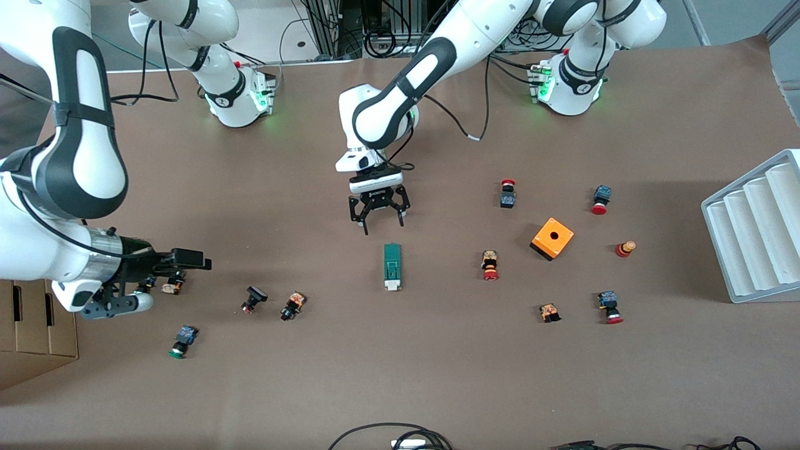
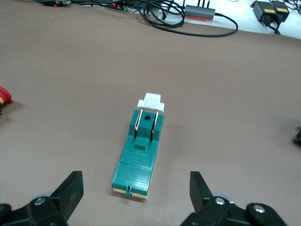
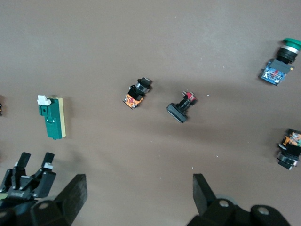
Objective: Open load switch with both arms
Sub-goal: 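Lower the left gripper onto the switch base while the right gripper approaches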
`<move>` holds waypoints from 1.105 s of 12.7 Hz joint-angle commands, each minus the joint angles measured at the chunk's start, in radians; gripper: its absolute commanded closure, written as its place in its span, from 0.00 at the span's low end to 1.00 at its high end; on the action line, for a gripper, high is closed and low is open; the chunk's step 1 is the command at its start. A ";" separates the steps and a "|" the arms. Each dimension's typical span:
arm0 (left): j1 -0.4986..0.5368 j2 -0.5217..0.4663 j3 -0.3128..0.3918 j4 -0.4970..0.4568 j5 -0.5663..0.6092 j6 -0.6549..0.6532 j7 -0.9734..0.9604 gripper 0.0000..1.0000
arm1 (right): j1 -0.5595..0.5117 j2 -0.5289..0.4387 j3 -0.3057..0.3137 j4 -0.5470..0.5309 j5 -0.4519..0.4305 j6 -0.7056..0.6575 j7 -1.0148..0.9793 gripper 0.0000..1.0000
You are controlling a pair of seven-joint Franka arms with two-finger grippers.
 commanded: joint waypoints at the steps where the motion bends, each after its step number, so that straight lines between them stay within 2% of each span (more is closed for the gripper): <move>1: -0.036 0.048 0.019 0.009 0.115 -0.015 -0.107 0.00 | 0.001 0.013 -0.004 0.012 0.030 0.017 -0.009 0.00; 3: -0.044 0.100 0.019 0.010 0.265 -0.086 -0.269 0.00 | 0.003 0.019 -0.003 0.012 0.059 0.017 -0.010 0.00; 4: -0.045 0.121 0.019 0.009 0.301 -0.113 -0.305 0.00 | 0.003 0.035 -0.003 0.012 0.085 0.017 -0.010 0.00; 7: -0.061 0.184 0.019 0.029 0.400 -0.181 -0.315 0.00 | 0.004 0.078 0.002 0.012 0.177 0.038 -0.015 0.00; 9: -0.062 0.223 0.025 0.047 0.437 -0.195 -0.406 0.00 | 0.027 0.102 0.013 0.013 0.191 0.087 -0.032 0.00; 11: -0.061 0.267 0.023 0.052 0.578 -0.271 -0.541 0.00 | 0.049 0.122 0.016 0.013 0.195 0.124 -0.032 0.00; 14: -0.061 0.284 0.022 0.055 0.602 -0.293 -0.565 0.00 | 0.069 0.157 0.016 0.013 0.272 0.152 -0.032 0.00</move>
